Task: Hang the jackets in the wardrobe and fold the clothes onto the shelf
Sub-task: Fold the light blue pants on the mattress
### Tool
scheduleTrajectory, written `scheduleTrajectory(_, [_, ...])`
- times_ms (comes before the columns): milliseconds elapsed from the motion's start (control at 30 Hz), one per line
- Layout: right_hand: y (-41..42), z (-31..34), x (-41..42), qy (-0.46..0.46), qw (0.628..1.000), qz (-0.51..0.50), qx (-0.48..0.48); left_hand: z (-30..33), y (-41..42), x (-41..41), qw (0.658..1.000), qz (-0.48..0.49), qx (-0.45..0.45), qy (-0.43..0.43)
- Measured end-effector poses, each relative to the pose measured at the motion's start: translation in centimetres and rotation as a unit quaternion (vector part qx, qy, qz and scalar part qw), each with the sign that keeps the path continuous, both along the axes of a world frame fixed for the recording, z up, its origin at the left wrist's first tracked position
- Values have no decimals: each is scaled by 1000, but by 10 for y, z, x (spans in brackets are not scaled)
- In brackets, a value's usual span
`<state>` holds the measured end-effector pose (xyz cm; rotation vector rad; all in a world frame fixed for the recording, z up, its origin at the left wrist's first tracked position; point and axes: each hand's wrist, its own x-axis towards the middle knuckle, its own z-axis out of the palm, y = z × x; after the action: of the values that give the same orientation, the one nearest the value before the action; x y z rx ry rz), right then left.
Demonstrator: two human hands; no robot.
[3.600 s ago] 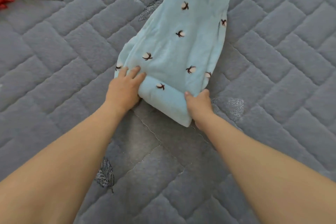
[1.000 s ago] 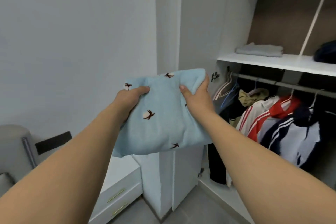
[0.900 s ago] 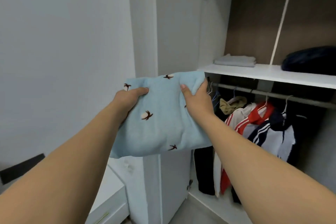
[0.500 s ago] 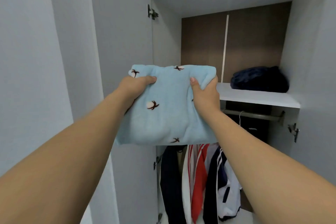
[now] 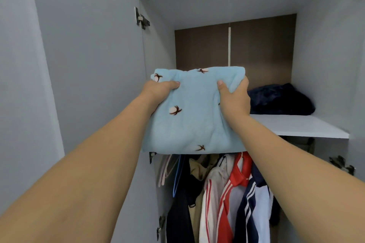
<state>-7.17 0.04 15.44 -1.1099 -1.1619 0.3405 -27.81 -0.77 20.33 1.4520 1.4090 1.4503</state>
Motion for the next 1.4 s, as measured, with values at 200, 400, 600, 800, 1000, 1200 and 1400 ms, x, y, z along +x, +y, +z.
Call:
scheduleTrajectory(200, [107, 43, -2, 34, 999, 11, -22, 45, 106, -4, 998, 26, 18, 57])
scheduleTrajectory(400, [210, 64, -4, 74, 994, 28, -70, 85, 208, -4, 988, 9, -42, 148])
scheduleTrajectory(600, [276, 52, -11, 47, 986, 13, -160, 71, 289, -6, 965, -5, -143, 221])
scheduleTrajectory(800, [300, -5, -18, -219, 920, -78, -315, -3, 327, -3, 857, 171, -64, 481])
scheduleTrajectory(1000, [328, -38, -19, -434, 850, -65, -292, -49, 328, -3, 843, -48, -62, 533])
scheduleTrajectory(1200, [338, -45, -17, -465, 808, -65, -355, -75, 357, -5, 835, -63, -58, 543])
scheduleTrajectory(1400, [343, -46, -16, -446, 811, -50, -376, -82, 371, -7, 828, -60, -46, 556])
